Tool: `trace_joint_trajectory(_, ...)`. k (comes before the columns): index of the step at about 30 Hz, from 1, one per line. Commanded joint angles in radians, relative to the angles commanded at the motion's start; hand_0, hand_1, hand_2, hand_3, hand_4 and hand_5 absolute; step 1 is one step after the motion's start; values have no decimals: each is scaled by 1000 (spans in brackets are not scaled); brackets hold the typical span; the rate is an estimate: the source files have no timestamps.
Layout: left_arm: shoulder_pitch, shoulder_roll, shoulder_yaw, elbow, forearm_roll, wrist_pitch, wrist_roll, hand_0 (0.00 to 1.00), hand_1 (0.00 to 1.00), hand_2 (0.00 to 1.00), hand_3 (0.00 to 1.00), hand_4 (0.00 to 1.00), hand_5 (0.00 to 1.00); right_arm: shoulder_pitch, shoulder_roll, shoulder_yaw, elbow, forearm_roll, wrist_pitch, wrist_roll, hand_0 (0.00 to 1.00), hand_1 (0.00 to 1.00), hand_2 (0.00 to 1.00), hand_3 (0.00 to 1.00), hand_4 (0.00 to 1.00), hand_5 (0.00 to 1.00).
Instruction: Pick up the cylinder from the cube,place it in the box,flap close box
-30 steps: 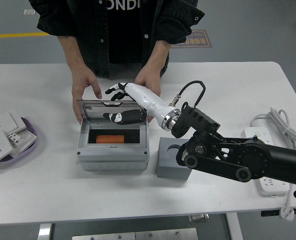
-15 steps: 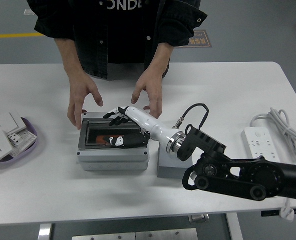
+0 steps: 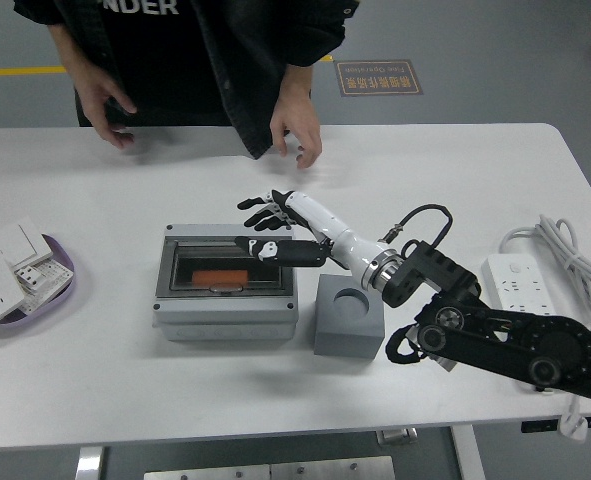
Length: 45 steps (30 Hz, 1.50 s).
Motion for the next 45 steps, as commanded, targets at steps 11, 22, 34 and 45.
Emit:
trace_joint_trajectory(11,14,-7,-1,1,-7,-1,2,600,626,616,635,684,194,-199,-114,339,121,-106,-9,54,752,668,680,723,707,372)
trace_joint_trajectory(22,12,7,10,-2,-15,-8,0,600,626,616,635,684,196,-385,-50,614,0,16,-11,180,724,651,667,668,688,375)
trace_joint_trajectory(34,15,24,3,-5,-7,-11,-3,600,627,616,635,685,198,-491,6,750,-87,96,-15,247,718,648,655,658,685,369)
trace_joint_trajectory(45,13,36,-5,-6,-3,-15,-6,600,627,616,637,690,205,-553,49,844,-100,103,-11,260,715,651,652,655,685,366)
